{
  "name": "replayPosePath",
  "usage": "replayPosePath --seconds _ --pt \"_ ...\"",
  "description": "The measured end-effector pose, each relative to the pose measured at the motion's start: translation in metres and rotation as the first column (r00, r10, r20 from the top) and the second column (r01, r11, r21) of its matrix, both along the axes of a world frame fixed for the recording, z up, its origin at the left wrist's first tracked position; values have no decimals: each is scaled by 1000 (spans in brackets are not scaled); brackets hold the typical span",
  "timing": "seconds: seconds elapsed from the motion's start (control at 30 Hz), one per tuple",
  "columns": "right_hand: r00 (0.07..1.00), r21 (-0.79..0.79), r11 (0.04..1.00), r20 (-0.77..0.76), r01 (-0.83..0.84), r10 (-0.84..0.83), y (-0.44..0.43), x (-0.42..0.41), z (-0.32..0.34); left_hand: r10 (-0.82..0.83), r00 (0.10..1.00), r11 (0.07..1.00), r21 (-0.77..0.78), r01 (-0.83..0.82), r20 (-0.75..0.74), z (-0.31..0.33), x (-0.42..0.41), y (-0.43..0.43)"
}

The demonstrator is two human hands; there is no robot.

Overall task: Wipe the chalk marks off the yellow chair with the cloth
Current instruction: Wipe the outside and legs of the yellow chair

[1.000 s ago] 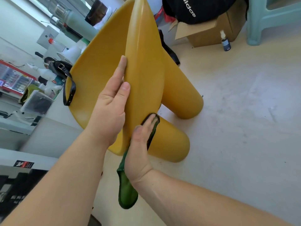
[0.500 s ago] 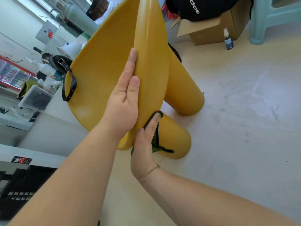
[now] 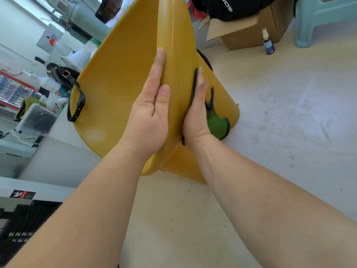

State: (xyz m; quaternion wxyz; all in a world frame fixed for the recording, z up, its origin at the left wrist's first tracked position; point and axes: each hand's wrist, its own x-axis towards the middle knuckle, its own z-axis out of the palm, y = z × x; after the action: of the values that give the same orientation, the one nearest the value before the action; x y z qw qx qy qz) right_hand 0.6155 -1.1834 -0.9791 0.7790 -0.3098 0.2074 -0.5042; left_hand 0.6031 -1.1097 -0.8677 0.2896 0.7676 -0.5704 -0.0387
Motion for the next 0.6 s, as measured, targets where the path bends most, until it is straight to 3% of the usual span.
replayPosePath --seconds 0.1,0.2,0.37,0.43,0.5,0.6 --pt "970 267 934 22 -238 241 53 3 -17 -9 1000 1000 2 9 -4 -1 0 -1" --pt "967 259 940 -67 -221 246 109 -4 -4 -15 999 1000 18 15 -44 1 2 -2" --pt "985 78 984 -49 -162 166 129 -29 24 41 999 999 23 -40 -16 25 4 -25" --pt "996 -41 997 -68 -60 57 116 -28 25 54 998 998 30 -55 23 31 6 -39" --pt "990 -205 978 -123 48 -75 93 -19 10 60 996 998 33 -62 62 32 6 -49" --pt "981 -323 940 -123 106 -153 48 -13 -1 68 990 997 38 -73 124 33 10 -56"
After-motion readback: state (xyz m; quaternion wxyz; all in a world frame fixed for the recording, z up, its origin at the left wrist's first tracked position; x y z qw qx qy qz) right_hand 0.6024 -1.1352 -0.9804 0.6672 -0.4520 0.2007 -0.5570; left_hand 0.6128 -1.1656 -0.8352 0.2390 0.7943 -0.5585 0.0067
